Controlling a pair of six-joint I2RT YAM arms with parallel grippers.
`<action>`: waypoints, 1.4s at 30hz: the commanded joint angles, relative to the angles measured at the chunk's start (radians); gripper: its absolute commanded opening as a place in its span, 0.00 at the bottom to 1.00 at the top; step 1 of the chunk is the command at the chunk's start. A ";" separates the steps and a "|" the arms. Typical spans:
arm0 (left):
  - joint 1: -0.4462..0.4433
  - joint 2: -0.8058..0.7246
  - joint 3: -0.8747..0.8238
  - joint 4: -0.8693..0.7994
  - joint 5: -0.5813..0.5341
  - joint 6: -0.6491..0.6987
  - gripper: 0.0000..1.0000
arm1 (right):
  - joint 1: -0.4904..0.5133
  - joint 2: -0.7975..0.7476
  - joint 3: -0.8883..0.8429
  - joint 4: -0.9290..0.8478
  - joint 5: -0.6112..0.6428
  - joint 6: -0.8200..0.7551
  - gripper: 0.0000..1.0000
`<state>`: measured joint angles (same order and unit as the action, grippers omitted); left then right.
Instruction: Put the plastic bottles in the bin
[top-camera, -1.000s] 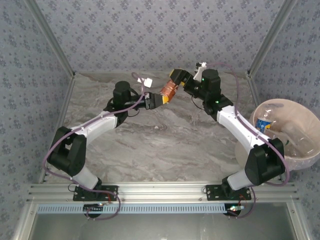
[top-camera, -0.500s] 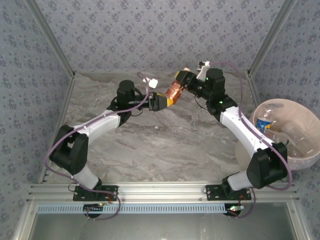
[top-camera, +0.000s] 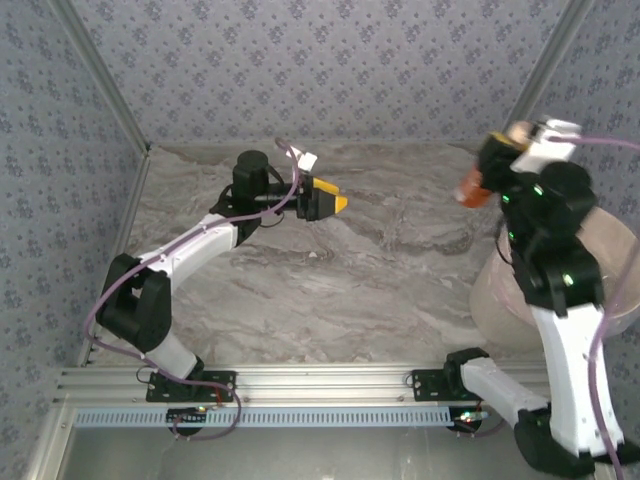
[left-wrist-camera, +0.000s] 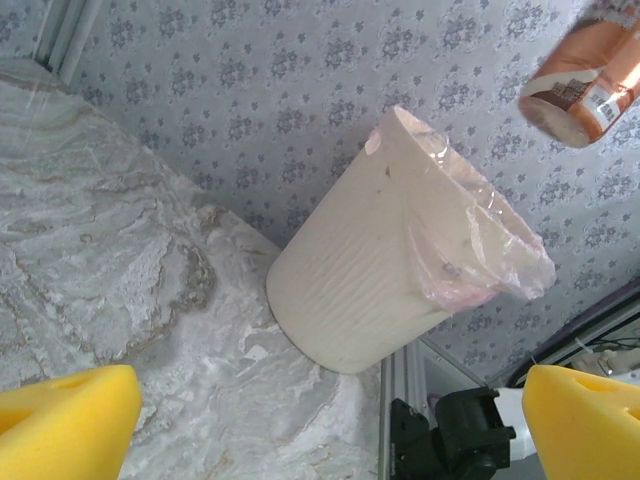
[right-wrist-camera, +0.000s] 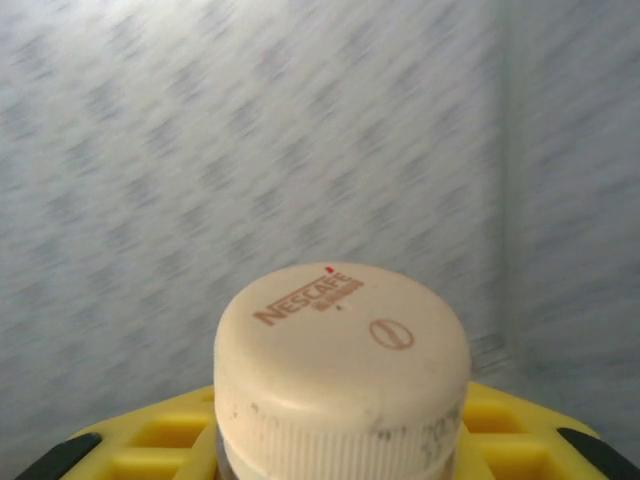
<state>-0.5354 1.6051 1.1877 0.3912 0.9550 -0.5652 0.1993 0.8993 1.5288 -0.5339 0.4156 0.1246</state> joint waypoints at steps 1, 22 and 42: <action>-0.005 0.036 0.055 0.003 0.024 -0.004 0.98 | -0.042 -0.036 -0.037 -0.047 0.436 -0.312 0.31; -0.035 0.203 0.233 0.036 -0.014 -0.194 0.98 | -0.714 -0.038 -0.439 0.433 -0.133 -0.573 0.33; -0.051 0.240 0.277 0.024 -0.015 -0.193 0.98 | -0.868 -0.042 -0.683 0.640 -0.467 -0.540 0.61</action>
<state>-0.5793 1.8553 1.4422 0.3973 0.9279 -0.7757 -0.6594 0.8879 0.8703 0.0956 -0.0574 -0.4347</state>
